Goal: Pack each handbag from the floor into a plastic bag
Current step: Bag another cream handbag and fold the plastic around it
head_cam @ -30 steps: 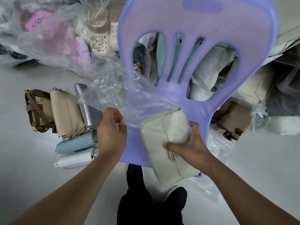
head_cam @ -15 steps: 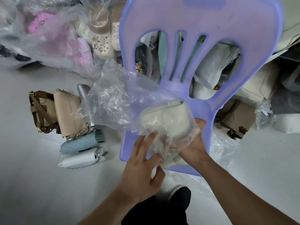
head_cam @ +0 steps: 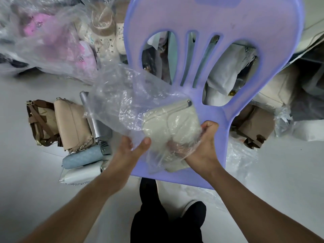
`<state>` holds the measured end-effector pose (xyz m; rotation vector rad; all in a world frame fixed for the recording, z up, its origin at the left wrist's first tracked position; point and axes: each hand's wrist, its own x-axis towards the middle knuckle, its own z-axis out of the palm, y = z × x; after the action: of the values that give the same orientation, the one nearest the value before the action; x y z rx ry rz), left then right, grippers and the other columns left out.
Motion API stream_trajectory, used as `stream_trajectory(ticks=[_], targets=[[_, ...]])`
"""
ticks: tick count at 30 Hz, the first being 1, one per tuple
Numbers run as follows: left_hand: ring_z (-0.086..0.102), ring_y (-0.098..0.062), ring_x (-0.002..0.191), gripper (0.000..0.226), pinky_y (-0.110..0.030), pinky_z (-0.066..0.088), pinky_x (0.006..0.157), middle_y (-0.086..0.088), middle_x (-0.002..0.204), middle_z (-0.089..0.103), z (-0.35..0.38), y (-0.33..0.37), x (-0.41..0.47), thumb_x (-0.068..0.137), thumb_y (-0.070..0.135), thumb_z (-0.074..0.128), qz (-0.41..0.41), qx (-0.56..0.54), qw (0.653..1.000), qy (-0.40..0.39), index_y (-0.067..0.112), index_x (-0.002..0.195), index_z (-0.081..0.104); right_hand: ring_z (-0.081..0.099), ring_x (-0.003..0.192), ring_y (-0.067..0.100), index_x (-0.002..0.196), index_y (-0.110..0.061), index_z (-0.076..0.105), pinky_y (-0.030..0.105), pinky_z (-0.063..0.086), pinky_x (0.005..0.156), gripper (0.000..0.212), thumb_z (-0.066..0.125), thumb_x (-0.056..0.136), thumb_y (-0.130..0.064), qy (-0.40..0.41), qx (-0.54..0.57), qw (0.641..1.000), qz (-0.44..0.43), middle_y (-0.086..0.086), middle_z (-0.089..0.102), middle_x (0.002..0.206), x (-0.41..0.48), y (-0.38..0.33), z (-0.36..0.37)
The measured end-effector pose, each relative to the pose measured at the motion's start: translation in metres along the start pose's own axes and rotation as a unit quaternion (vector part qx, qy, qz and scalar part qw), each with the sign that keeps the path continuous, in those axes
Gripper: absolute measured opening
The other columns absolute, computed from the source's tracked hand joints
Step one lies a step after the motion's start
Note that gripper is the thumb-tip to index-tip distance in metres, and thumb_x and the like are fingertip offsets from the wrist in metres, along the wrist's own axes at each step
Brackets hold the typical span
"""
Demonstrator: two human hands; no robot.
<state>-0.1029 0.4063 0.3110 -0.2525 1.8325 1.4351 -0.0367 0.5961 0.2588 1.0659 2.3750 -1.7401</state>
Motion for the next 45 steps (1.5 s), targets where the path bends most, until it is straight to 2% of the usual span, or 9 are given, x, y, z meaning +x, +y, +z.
stream_trajectory(ticks=[5,15,19,24,30,33,36,40,45], targets=[[0.068,0.004,0.060,0.031,-0.007,0.048,0.056,0.012,0.067,0.074,0.029,0.033,0.012,0.077,0.001,0.079,0.011,-0.030,0.999,-0.013,-0.001,0.106,0.068,0.056,0.079,-0.010,0.103,-0.028,0.024,0.033,0.057,0.070,0.089,0.096,0.055,-0.045,-0.025,-0.011,0.999,-0.022,-0.024,0.051,0.100,-0.002,-0.009,0.000],[0.064,0.009,0.075,0.043,-0.013,0.054,0.075,0.021,0.083,0.070,0.020,0.021,0.033,0.063,0.037,0.092,-0.044,0.169,0.984,-0.021,0.028,0.100,0.071,0.060,0.089,-0.003,0.122,-0.028,0.039,0.009,0.043,0.070,0.073,0.091,0.071,-0.039,-0.168,-0.144,0.973,-0.056,-0.021,0.061,0.105,0.009,0.016,-0.042],[0.043,0.000,0.070,0.039,-0.015,0.034,0.071,0.020,0.079,0.044,0.021,0.025,0.032,0.069,0.068,0.074,-0.150,0.290,0.945,-0.036,0.038,0.086,0.056,0.061,0.119,0.017,0.135,-0.030,0.049,0.025,0.050,0.090,0.065,0.075,0.074,-0.028,-0.220,-0.180,0.959,0.005,-0.008,0.063,0.126,0.013,0.032,-0.057],[0.041,-0.006,0.101,0.035,-0.017,0.031,0.089,0.018,0.098,0.050,0.020,0.024,0.029,0.075,0.067,0.070,-0.096,0.296,0.950,-0.037,0.046,0.102,0.060,0.061,0.119,0.014,0.128,-0.040,0.057,0.029,0.055,0.089,0.061,0.061,0.076,-0.009,-0.130,0.117,0.984,-0.018,-0.008,0.061,0.135,0.015,-0.014,-0.067],[0.061,0.021,0.083,0.040,-0.003,0.046,0.074,0.036,0.080,0.068,0.017,0.015,0.028,0.055,0.044,0.095,0.089,0.231,0.969,0.020,0.042,0.084,0.067,0.063,0.077,0.000,0.105,-0.045,0.060,0.016,0.046,0.069,0.042,0.053,0.097,-0.004,-0.075,-0.075,0.994,-0.012,-0.022,0.069,0.084,0.020,0.009,-0.035],[0.057,0.016,0.104,0.075,0.004,0.040,0.078,0.024,0.111,0.064,0.014,0.010,0.032,0.053,0.043,0.096,0.139,0.200,0.969,0.034,0.053,0.112,0.052,0.052,0.061,-0.001,0.088,-0.044,0.049,0.018,0.040,0.055,0.040,0.048,0.096,-0.004,-0.087,-0.138,0.986,-0.021,-0.020,0.059,0.066,0.026,0.020,-0.032],[0.052,0.004,0.120,0.095,0.003,0.038,0.087,0.017,0.128,0.054,0.016,0.006,0.035,0.054,0.043,0.096,0.150,0.179,0.971,0.053,0.071,0.118,0.031,0.059,0.078,0.017,0.100,-0.034,0.051,0.016,0.041,0.055,0.034,0.051,0.092,-0.001,-0.179,-0.230,0.957,0.000,-0.010,0.060,0.081,0.033,0.014,-0.040],[0.064,0.003,0.105,0.083,-0.019,0.052,0.090,0.020,0.109,0.069,0.016,-0.005,0.044,0.052,0.051,0.095,0.132,0.196,0.970,0.063,0.038,0.124,0.056,0.053,0.126,0.003,0.155,-0.040,0.028,0.005,0.045,0.080,0.089,0.065,0.084,-0.002,-0.235,-0.120,0.964,0.026,-0.021,0.051,0.140,0.042,-0.005,-0.064],[0.059,0.022,0.083,0.055,-0.001,0.043,0.066,0.042,0.084,0.063,0.020,-0.017,0.041,0.053,0.042,0.097,0.101,0.187,0.975,0.060,0.045,0.088,0.054,0.062,0.113,0.002,0.137,-0.043,0.043,0.025,0.053,0.093,0.074,0.069,0.083,-0.001,-0.216,-0.037,0.975,-0.034,-0.020,0.064,0.119,0.036,-0.009,-0.049]])
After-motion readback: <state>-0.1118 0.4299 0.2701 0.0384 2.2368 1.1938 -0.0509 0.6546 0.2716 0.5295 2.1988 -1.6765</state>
